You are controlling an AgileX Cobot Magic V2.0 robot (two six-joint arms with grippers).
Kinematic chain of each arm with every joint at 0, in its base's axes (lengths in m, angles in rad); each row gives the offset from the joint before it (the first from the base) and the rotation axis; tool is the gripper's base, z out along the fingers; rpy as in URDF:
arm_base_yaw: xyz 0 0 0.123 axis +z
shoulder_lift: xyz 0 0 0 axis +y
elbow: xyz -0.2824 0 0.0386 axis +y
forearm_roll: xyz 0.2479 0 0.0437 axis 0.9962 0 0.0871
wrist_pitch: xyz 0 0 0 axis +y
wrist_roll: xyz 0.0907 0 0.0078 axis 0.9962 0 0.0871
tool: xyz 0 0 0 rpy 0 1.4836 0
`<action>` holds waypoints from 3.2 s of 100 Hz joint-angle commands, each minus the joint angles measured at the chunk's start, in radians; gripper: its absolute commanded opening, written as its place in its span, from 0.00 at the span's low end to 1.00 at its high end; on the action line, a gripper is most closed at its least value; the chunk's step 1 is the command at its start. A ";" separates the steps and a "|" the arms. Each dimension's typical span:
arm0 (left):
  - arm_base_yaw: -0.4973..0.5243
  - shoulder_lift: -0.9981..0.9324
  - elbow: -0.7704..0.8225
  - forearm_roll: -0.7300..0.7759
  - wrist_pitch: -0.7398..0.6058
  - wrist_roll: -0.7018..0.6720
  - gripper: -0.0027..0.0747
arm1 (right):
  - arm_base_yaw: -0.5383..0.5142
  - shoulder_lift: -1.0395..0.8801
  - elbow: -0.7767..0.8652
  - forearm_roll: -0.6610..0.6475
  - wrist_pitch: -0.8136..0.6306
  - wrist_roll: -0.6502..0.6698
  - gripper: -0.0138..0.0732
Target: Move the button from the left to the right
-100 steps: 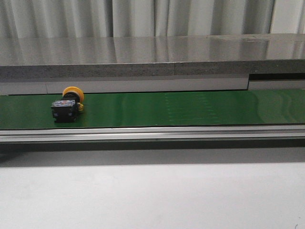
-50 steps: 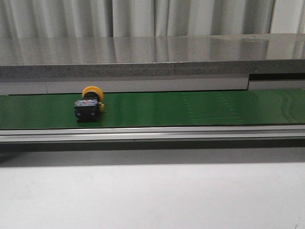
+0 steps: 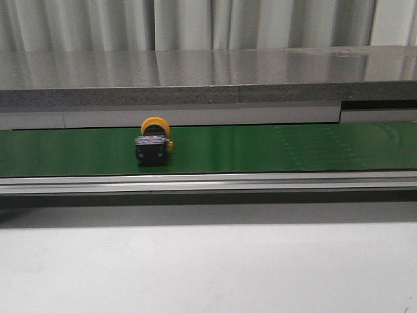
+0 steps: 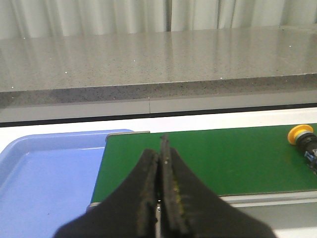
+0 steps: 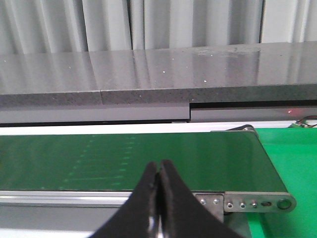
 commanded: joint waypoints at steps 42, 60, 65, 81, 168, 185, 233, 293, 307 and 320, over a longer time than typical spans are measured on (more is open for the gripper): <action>-0.006 0.008 -0.029 -0.008 -0.086 0.002 0.01 | -0.001 0.386 -0.490 0.070 0.456 -0.002 0.08; -0.006 0.008 -0.029 -0.008 -0.086 0.002 0.01 | -0.001 0.583 -0.596 0.070 0.506 -0.002 0.08; -0.006 0.008 -0.029 -0.008 -0.086 0.002 0.01 | -0.001 0.630 -0.612 0.071 0.505 -0.002 0.08; -0.006 0.008 -0.029 -0.008 -0.086 0.002 0.01 | -0.001 0.754 -0.624 0.071 0.505 -0.002 0.08; -0.006 0.008 -0.029 -0.008 -0.086 0.002 0.01 | 0.000 0.864 -0.648 0.156 0.456 -0.013 0.90; -0.006 0.008 -0.029 -0.008 -0.086 0.002 0.01 | 0.001 0.952 -0.714 0.156 0.461 -0.054 0.90; -0.006 0.008 -0.029 -0.008 -0.086 0.002 0.01 | 0.141 1.254 -0.921 0.156 0.444 -0.077 0.90; -0.006 0.008 -0.029 -0.008 -0.086 0.002 0.01 | 0.179 1.596 -1.038 0.059 0.298 -0.119 0.90; -0.006 0.008 -0.029 -0.008 -0.086 0.002 0.01 | 0.179 1.643 -1.038 0.057 0.272 -0.119 0.90; -0.006 0.008 -0.029 -0.008 -0.086 0.002 0.01 | 0.179 1.670 -1.038 0.057 0.272 -0.118 0.78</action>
